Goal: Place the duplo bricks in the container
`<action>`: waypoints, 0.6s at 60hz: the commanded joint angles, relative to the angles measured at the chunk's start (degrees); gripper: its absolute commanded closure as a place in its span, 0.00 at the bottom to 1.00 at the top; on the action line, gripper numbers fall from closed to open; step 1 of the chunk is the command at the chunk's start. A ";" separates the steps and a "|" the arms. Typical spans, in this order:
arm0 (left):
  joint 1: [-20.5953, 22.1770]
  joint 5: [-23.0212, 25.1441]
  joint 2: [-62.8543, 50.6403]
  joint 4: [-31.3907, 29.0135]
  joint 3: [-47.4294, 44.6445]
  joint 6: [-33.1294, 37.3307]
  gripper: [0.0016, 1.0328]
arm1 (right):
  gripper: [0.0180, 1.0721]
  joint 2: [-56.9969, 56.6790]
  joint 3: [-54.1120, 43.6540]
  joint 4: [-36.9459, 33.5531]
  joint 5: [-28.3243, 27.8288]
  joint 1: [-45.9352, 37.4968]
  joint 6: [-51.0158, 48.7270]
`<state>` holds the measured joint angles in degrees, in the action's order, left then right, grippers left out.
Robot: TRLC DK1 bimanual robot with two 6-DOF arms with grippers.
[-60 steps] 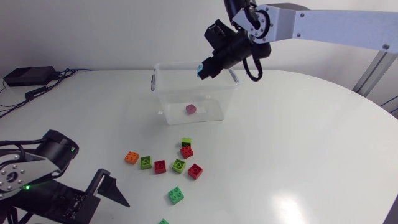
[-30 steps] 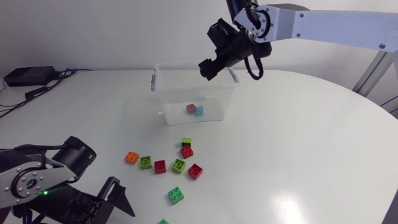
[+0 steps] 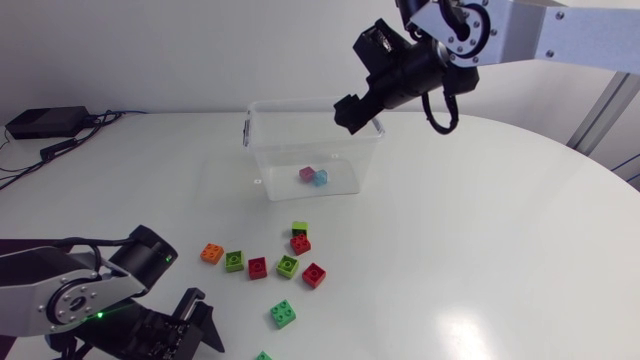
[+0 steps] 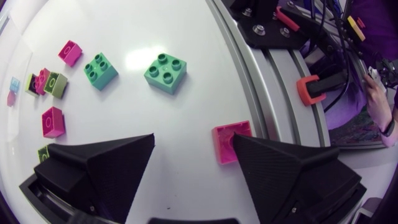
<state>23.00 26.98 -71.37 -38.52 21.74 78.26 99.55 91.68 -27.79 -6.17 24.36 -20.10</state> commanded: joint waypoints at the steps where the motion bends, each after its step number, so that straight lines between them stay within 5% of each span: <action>1: -0.24 -3.52 -2.72 5.30 -2.14 -0.83 0.21 | 0.05 -1.64 -2.73 0.98 -0.59 0.07 0.94; 14: -4.20 -5.19 -3.25 10.84 1.11 -2.41 0.21 | 0.05 -2.96 -5.02 0.98 -1.12 -0.28 0.41; 27: -6.39 -2.11 6.69 0.47 4.98 -2.76 0.17 | 0.05 -3.75 -7.04 0.98 -1.12 0.43 -0.21; 36: -5.51 -1.85 8.09 -1.20 3.05 -1.97 0.14 | 0.05 -3.83 -7.57 0.98 -1.12 0.69 -0.29</action>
<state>17.10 24.62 -64.27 -38.65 25.30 75.18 96.77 85.58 -27.03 -7.09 24.43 -20.16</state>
